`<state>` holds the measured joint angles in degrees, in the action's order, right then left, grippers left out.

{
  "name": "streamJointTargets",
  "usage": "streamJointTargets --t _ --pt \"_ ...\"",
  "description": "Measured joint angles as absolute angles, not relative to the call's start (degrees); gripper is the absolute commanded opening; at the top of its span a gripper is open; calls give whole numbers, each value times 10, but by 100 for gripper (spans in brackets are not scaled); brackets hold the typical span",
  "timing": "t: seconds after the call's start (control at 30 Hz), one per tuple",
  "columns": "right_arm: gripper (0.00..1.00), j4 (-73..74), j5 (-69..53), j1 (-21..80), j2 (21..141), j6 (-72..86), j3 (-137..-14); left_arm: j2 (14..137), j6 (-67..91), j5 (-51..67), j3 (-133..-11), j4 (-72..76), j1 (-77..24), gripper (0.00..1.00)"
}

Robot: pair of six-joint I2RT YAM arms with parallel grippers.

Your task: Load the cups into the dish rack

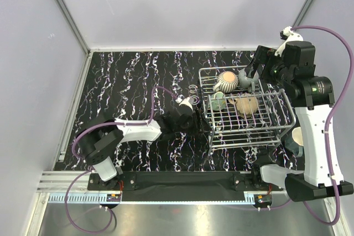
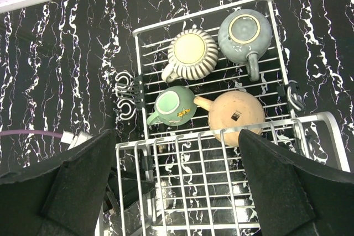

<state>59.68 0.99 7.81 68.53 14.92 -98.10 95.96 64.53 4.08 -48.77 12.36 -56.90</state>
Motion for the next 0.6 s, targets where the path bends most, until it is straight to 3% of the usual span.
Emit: streamJointTargets --t 0.23,0.4,0.47,0.6 --pt "100 597 9 78 682 148 -981 971 650 41 -492 125 -568 52" --pt "100 599 8 78 682 152 -981 977 648 61 -494 138 -559 44" --pt "100 599 8 78 684 154 -981 979 644 70 -497 136 -554 36" --pt "100 606 13 78 693 155 -985 982 631 94 -506 132 -541 31"
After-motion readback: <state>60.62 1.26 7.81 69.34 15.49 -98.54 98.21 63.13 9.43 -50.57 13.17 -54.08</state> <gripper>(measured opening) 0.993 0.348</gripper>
